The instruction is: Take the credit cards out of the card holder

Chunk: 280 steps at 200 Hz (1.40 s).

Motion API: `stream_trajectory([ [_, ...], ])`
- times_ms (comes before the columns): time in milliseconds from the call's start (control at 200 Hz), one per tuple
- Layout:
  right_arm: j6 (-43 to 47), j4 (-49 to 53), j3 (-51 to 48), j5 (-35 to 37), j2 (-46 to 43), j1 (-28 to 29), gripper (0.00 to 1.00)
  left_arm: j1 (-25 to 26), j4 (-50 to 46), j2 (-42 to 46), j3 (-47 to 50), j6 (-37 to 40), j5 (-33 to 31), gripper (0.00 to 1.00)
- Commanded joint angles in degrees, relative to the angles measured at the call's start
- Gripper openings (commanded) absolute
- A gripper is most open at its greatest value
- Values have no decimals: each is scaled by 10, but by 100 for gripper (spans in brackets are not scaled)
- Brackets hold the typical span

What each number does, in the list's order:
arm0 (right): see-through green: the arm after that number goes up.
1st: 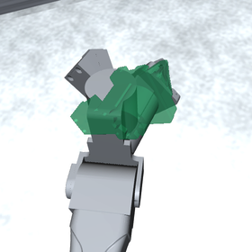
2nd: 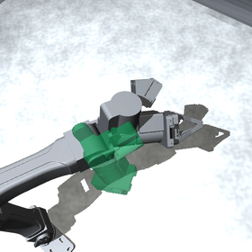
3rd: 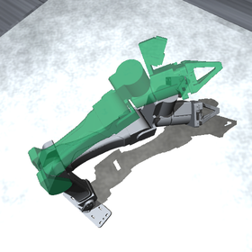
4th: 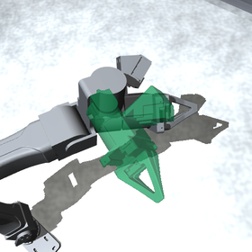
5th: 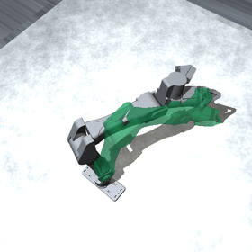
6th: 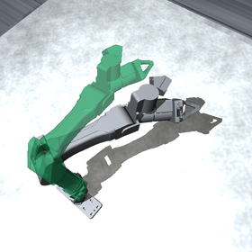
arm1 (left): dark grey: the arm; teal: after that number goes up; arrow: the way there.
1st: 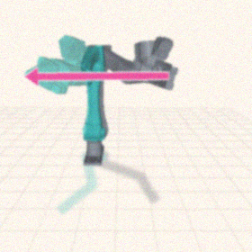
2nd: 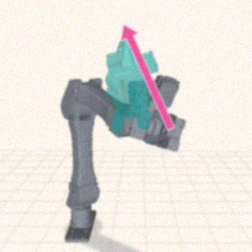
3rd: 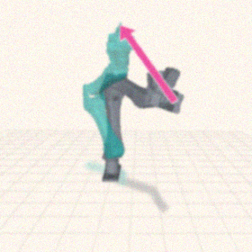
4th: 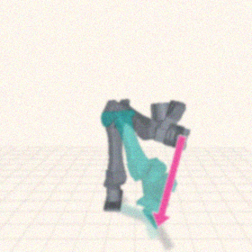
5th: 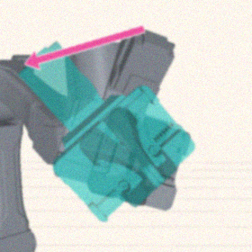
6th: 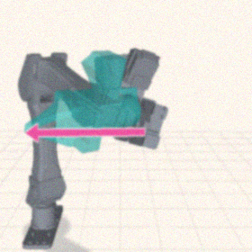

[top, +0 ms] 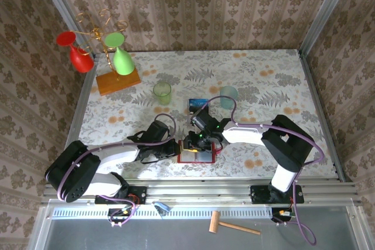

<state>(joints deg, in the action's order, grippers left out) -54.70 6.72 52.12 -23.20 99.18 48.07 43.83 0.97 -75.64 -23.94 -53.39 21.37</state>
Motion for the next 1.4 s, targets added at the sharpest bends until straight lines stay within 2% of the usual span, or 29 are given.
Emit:
stream_trajectory([
  [0, -10, 13, -8, 3, 4, 4, 28, 0, -9, 1, 14, -6, 3, 13],
  [660, 5, 50, -24, 40, -10, 1, 30, 0, -9, -14, 13, -5, 5, 13],
  [1395, -3, -21, -82, 24, -42, -19, 30, -1, -20, -28, 3, -3, 4, 13],
])
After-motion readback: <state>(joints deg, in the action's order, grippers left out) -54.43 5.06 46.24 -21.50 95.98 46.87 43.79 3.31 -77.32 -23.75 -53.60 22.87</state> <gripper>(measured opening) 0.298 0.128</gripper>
